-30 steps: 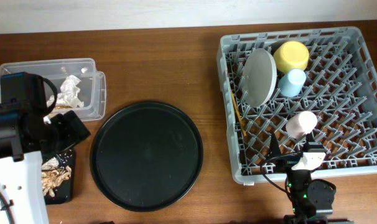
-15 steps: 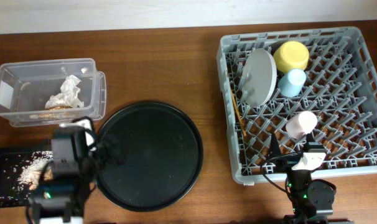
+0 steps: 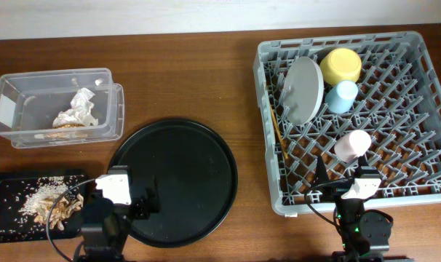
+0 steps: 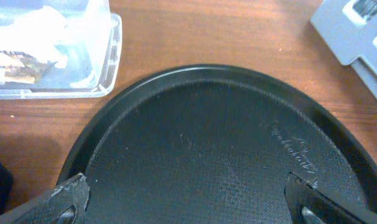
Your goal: Sort waste into correct bins and load items into the dishwasher rack
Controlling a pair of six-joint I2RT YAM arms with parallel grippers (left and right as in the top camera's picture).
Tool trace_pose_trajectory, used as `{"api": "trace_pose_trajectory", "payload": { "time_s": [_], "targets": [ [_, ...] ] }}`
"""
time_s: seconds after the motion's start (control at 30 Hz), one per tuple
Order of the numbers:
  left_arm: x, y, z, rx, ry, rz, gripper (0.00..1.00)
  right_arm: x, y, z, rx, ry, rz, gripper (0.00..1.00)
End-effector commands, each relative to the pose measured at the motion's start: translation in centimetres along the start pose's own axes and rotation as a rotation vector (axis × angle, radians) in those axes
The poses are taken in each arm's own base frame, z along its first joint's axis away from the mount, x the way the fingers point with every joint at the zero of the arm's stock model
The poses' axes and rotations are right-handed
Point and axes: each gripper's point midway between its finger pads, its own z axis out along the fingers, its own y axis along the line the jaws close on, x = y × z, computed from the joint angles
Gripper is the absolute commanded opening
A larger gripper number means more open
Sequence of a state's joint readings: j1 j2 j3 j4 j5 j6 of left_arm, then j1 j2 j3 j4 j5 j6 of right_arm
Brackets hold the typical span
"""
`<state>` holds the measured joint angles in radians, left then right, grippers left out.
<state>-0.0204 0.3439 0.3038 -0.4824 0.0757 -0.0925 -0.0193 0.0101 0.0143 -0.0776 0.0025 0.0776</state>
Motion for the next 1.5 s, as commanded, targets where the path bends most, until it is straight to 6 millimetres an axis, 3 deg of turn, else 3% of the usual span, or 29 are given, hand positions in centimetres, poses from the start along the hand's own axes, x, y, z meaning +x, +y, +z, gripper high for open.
{"api": "trace_pose_trajectory", "payload": {
  "time_s": [0.0, 0.2, 0.57, 0.7, 0.83, 1.47],
  "targets": [
    [-0.7, -0.3, -0.2, 0.016, -0.099, 0.039, 0.99, 0.3, -0.4, 0.0, 0.019, 0.002, -0.003, 0.98],
    [-2.2, -0.6, 0.1, 0.045, -0.326, 0.059, 0.99, 0.3, -0.4, 0.0, 0.019, 0.002, -0.003, 0.98],
    [-4.7, -0.9, -1.0, 0.059, -0.522, 0.075, 0.99, 0.3, -0.4, 0.0, 0.019, 0.002, -0.003, 0.98],
    [-4.7, -0.8, -1.0, 0.039, -0.522, 0.132, 0.99, 0.3, -0.4, 0.0, 0.019, 0.002, -0.003, 0.98],
    [-3.1, -0.5, -0.1, 0.029, -0.448, 0.144, 0.99, 0.3, -0.4, 0.0, 0.019, 0.002, -0.003, 0.98],
    [-3.1, -0.5, -0.2, 0.029, -0.449, 0.144, 0.99, 0.3, -0.4, 0.0, 0.019, 0.002, -0.003, 0.98]
  ]
}}
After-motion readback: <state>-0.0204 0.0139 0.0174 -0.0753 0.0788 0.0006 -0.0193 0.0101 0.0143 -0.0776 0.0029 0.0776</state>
